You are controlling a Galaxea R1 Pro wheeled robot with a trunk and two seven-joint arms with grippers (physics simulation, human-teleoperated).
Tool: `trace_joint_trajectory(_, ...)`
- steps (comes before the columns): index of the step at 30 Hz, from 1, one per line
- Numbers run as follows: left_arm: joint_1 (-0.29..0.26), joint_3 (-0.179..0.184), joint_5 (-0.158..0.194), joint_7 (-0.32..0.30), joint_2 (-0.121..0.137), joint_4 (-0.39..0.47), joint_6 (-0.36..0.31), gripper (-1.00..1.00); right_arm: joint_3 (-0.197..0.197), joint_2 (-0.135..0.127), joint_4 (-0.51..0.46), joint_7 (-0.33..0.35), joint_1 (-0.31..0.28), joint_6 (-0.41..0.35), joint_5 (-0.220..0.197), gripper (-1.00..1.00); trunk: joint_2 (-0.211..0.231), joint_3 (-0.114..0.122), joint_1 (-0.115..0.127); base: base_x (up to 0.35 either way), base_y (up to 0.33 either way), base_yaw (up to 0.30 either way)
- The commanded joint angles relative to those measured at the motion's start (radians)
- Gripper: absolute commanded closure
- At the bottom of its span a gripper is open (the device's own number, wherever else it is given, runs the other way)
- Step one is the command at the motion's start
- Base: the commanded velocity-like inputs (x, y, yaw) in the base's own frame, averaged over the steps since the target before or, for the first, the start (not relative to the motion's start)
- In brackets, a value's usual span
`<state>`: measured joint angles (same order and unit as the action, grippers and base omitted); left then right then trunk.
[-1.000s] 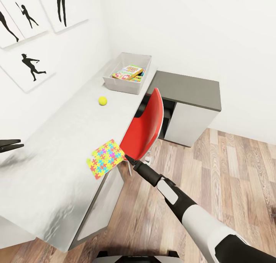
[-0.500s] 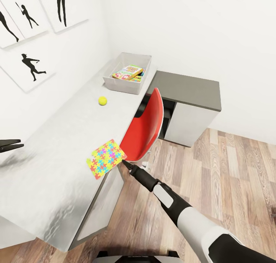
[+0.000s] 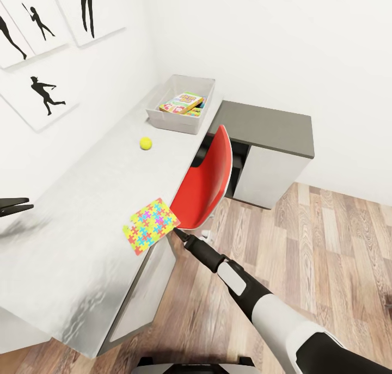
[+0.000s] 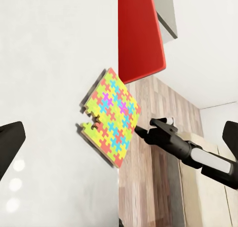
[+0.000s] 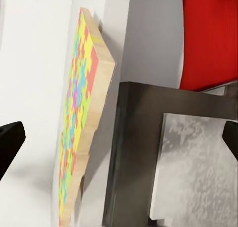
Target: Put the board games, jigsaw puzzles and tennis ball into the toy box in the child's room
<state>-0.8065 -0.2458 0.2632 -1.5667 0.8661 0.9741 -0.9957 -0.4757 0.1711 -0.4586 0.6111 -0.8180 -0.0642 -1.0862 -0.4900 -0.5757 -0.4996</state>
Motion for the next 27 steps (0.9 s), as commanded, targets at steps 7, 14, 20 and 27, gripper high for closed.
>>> trace_joint_trajectory(7,0.0,0.0,0.0,-0.004,0.001,0.0,-0.011,-1.0,-0.004,0.0,-0.001,-0.034,-0.001,-0.002,-0.011,-1.0,-0.001,-0.001,0.0,0.004,0.001,0.0)
trace_joint_trajectory(14,0.0,0.0,-0.001,-0.004,0.001,0.0,-0.011,-1.0,-0.004,0.001,-0.002,-0.04,-0.001,0.001,-0.011,-1.0,-0.001,-0.001,0.0,0.06,0.03,0.0)
trace_joint_trajectory(20,0.0,0.0,-0.001,-0.004,0.001,0.0,-0.011,-1.0,-0.004,0.001,-0.002,-0.04,-0.001,0.003,-0.011,-1.0,-0.001,-0.001,0.0,0.012,0.005,0.0)
trace_joint_trajectory(27,0.0,0.0,-0.001,-0.004,0.001,0.0,-0.011,-1.0,-0.004,0.001,-0.002,-0.04,-0.001,0.003,-0.011,-1.0,-0.001,-0.001,0.0,0.033,0.036,0.0)
